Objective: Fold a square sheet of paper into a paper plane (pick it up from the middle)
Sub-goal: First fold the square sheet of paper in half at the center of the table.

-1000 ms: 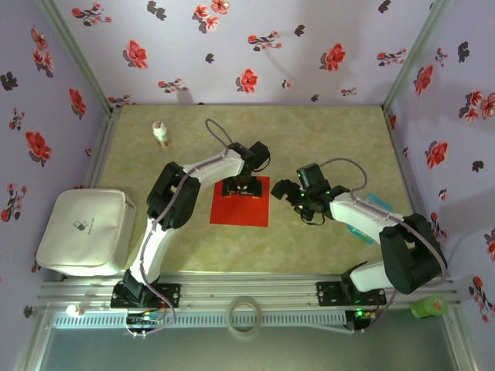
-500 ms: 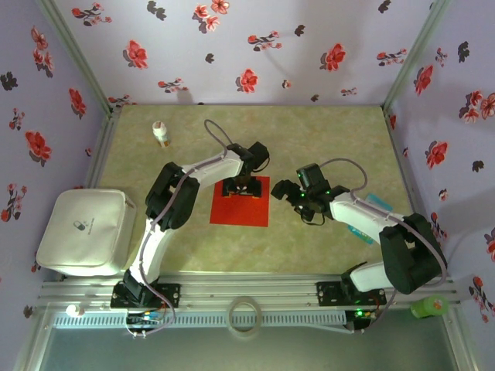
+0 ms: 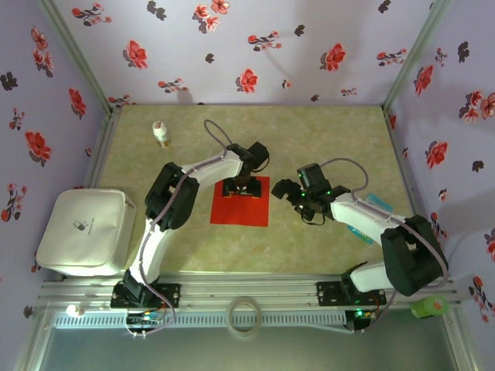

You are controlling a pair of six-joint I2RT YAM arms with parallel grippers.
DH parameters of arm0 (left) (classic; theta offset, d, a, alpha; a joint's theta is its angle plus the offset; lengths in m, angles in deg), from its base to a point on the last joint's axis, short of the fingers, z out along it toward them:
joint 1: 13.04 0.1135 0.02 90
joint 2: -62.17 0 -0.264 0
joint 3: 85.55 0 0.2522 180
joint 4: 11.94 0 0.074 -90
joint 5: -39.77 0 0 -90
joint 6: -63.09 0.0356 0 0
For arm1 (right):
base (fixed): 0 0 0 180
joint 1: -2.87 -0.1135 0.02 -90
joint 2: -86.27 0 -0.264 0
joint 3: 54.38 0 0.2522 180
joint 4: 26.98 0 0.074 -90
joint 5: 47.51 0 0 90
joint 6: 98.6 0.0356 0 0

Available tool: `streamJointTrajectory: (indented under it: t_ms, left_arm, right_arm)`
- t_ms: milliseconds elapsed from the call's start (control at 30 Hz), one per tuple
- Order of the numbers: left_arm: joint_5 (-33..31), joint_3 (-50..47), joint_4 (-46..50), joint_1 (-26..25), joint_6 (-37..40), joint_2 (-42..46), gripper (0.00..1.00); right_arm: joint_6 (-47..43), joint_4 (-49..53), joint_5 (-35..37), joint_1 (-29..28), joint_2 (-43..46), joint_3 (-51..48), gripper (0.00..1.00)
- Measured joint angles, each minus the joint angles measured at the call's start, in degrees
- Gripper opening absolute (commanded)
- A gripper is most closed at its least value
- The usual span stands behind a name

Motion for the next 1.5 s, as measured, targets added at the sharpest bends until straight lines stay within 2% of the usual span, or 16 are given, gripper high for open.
streamJointTrajectory:
  t_ms: [300,367,467,633,733,800,933,1033,1500]
  left_arm:
    - [0.1,-0.5,-0.6,0.0,0.0,0.4,0.76]
    - [0.0,-1.2,-1.4,0.0,0.1,0.9,0.71]
    - [-0.2,-2.1,-2.1,0.0,0.2,1.6,0.68]
    - [-0.6,-2.6,-2.8,0.0,0.5,1.9,0.5]
    - [-0.7,-3.4,-3.5,0.0,0.9,2.4,0.48]
    - [-0.6,-4.2,-4.2,0.0,0.9,3.0,0.43]
    - [-0.6,-6.1,-5.5,0.0,1.6,4.4,0.42]
    - [0.0,-6.7,-5.9,0.0,2.2,5.5,0.33]
    - [8.6,-11.8,-11.9,1.4,3.0,13.3,0.31]
  right_arm:
    - [0.5,0.3,0.4,0.0,0.2,0.0,0.99]
    - [0.5,0.3,0.4,0.0,0.3,0.0,0.99]
    - [0.5,0.3,0.5,0.0,0.3,0.0,0.99]
    - [0.8,0.5,0.8,0.0,0.7,0.0,0.99]
    - [0.9,0.7,0.9,0.0,1.0,0.0,0.99]
    - [0.9,1.1,1.2,0.0,1.2,0.0,0.99]
    - [1.7,1.5,2.0,0.0,2.3,0.0,0.99]
    - [2.0,1.9,2.7,0.0,3.0,0.0,0.99]
    - [2.4,4.8,5.4,0.0,3.1,0.0,0.99]
